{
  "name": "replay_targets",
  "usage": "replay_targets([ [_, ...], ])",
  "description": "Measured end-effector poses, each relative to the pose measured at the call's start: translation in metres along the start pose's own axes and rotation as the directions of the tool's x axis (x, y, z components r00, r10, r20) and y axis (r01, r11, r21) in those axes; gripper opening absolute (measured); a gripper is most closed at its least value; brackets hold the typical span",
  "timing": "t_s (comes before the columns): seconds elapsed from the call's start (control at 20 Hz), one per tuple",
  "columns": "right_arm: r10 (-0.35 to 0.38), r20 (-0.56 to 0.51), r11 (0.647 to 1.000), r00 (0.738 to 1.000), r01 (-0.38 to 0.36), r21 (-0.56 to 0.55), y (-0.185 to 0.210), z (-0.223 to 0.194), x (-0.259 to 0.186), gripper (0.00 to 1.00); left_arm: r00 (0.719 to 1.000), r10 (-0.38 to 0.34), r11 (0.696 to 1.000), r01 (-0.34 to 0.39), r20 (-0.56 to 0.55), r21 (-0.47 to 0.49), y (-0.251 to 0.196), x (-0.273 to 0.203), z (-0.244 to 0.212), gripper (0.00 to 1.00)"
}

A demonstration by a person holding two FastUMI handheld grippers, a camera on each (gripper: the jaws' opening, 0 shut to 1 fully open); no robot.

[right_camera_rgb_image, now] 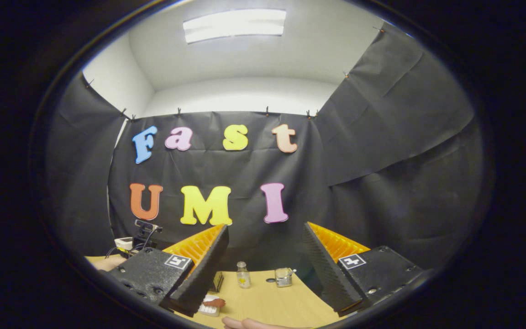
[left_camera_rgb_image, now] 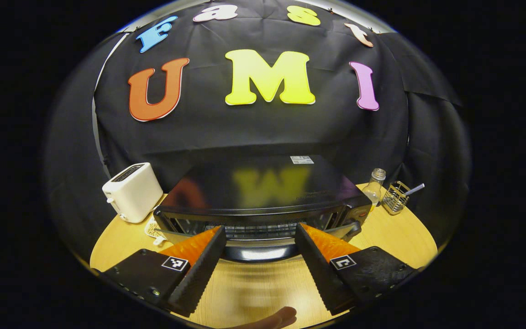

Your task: Open the electric oven with the left hand, put the food in, and close the electric oven.

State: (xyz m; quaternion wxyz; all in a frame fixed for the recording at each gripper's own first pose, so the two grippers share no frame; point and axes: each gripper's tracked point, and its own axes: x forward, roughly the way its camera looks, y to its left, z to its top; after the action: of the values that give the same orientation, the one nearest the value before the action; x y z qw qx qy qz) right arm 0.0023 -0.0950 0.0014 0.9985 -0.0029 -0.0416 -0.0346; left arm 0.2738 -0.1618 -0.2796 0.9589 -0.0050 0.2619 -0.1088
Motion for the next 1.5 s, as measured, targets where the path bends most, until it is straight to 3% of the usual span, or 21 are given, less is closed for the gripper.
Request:
replay_targets([
  [0.9, 0.094, -0.149, 0.995, 0.984, -0.09, 0.035, 0.036, -0.051, 0.004, 1.0, 0.997, 0.011, 1.0, -0.011, 0.07, -0.006, -0.006, -0.059, -0.106, 0.96],
  [1.15, 0.103, -0.208, 0.995, 0.973, -0.101, 0.02, 0.042, -0.07, 0.006, 1.0, 1.0, 0.011, 1.0, -0.011, 0.001, -0.01, -0.01, -0.059, -0.153, 0.96],
  [1.35, 0.103, -0.247, 0.995, 0.964, -0.104, 0.01, 0.04, -0.088, 0.008, 1.0, 0.993, 0.004, 0.999, -0.01, -0.122, -0.052, -0.009, -0.049, -0.199, 0.96],
  [1.5, 0.11, -0.294, 0.994, 0.949, -0.113, 0.009, 0.04, -0.105, 0.012, 1.0, 0.996, 0.006, 0.999, -0.009, -0.091, -0.032, -0.01, -0.052, -0.194, 0.96],
])
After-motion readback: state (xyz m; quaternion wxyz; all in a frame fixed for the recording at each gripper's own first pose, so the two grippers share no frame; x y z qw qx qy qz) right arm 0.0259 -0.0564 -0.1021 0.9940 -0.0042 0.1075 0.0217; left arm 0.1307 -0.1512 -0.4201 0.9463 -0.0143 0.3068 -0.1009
